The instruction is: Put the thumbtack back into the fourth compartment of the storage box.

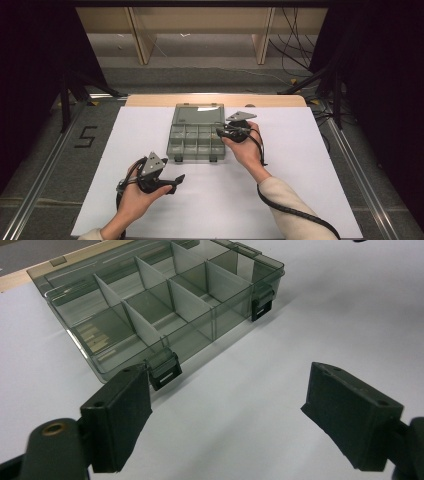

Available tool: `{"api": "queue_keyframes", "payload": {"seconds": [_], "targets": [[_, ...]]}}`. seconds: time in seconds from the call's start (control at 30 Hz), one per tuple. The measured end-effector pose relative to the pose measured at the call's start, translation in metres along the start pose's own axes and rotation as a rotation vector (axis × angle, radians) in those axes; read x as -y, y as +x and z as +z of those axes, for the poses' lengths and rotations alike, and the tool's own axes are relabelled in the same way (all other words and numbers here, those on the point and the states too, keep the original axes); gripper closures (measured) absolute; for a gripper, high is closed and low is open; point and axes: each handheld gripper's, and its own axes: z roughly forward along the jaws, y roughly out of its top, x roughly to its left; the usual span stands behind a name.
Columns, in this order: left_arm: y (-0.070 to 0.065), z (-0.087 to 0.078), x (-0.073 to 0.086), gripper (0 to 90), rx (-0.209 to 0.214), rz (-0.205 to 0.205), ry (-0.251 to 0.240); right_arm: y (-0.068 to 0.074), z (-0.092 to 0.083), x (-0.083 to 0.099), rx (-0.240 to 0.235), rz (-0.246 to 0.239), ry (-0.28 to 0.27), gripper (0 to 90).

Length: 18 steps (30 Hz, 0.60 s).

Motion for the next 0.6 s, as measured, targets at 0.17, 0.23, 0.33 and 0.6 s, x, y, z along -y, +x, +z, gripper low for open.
{"api": "queue_keyframes", "payload": {"seconds": [0.17, 0.23, 0.33, 0.6], "targets": [[0.0, 0.0, 0.0, 17.8, -0.002, -0.002, -0.003, 0.002, -0.023, 0.007, -0.041, 0.011, -0.051, 42.9], [0.0, 0.0, 0.0, 17.8, -0.002, -0.008, -0.004, 0.003, -0.034, 0.013, -0.055, 0.006, -0.061, 39.4], [0.0, 0.0, 0.0, 17.8, -0.007, 0.01, 0.01, 0.005, -0.048, 0.024, -0.086, -0.003, -0.09, 37.5], [-0.001, 0.001, 0.001, 17.9, -0.002, 0.008, 0.015, 0.009, -0.089, 0.054, -0.115, -0.023, -0.116, 34.7]]}}
